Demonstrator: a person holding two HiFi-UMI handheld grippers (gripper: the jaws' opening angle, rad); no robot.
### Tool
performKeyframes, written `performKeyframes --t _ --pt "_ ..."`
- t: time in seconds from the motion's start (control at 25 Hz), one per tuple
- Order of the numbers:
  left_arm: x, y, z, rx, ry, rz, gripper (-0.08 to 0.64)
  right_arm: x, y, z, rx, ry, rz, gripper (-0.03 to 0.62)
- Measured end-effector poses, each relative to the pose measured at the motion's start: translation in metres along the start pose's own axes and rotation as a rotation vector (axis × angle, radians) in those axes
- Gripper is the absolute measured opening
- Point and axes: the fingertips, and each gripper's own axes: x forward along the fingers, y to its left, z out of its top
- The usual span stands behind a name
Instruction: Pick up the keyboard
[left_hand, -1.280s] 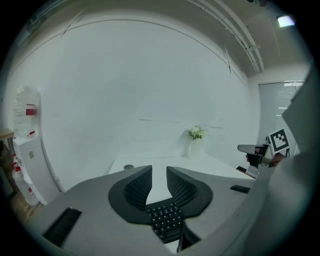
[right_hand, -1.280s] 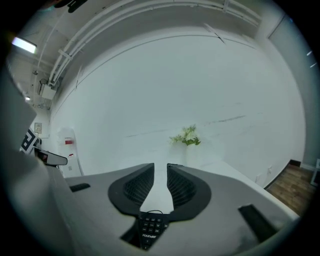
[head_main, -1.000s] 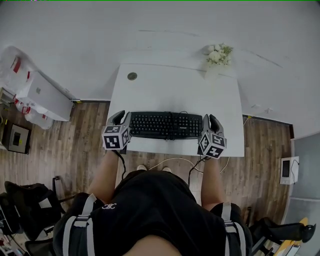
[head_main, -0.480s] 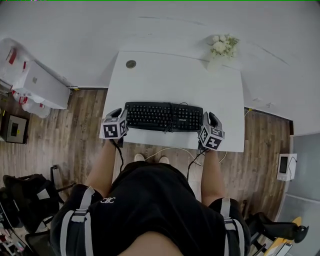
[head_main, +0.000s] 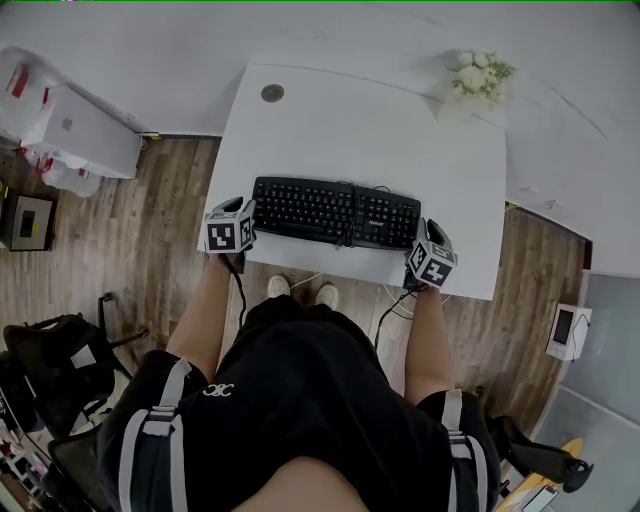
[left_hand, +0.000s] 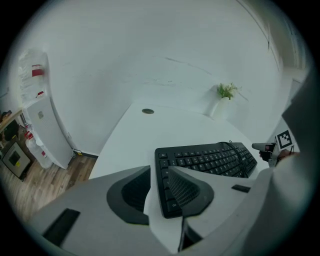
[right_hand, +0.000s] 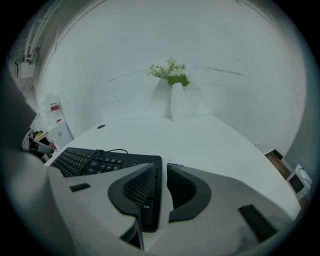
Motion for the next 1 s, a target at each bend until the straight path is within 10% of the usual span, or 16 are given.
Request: performKeyframes --t 0.52,1.0 --pt "0.028 -0.001 -0.017 -0.019 0.082 -0.093 0.138 0.029 -0.004 -0.019 0.048 0.057 0.021 0.086" --pt "0.041 -0.002 -0.024 -0.217 0.084 -0.284 0.106 0.030 0.001 -0.022 0.370 0.147 0.301 0.079"
